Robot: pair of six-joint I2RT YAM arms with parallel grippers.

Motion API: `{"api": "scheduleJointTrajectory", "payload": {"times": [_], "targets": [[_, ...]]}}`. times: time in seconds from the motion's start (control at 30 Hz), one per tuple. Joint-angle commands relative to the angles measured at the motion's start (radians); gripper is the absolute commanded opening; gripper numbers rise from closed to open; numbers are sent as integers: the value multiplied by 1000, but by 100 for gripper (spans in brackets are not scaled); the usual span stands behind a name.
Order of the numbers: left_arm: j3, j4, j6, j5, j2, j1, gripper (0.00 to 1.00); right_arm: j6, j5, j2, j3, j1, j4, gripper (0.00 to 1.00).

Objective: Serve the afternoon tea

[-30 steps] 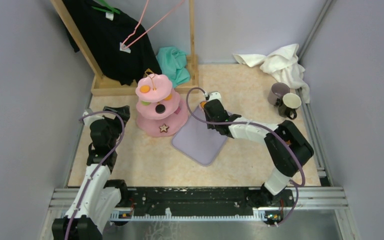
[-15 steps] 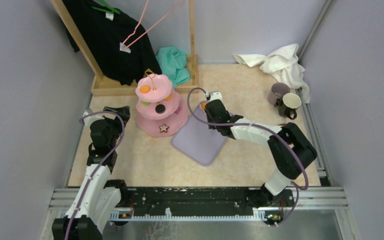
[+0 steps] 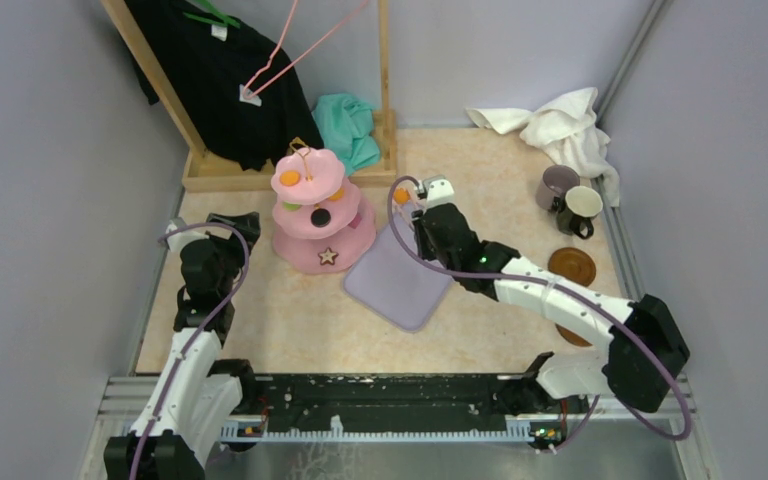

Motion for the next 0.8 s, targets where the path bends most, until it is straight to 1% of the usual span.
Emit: {"api": "scheduleJointTrajectory", "payload": {"times": [0.0, 0.13, 0.3, 0.47, 0.77], "targets": [[-10, 34, 0, 6, -7, 2, 97, -21, 51, -83, 80, 64, -59, 19], [-9, 36, 0, 6, -4, 4, 97, -35, 49, -103, 155, 107, -103, 20], [-5, 33, 3, 4, -4, 3, 97, -56, 74, -78, 259, 162, -148, 19], [-2, 32, 4, 4, -3, 3, 97, -68, 74, -52, 334, 189, -166, 18], [4, 34, 3, 5, 5, 4, 97, -105, 41, 62, 485, 206, -204, 18]]}}
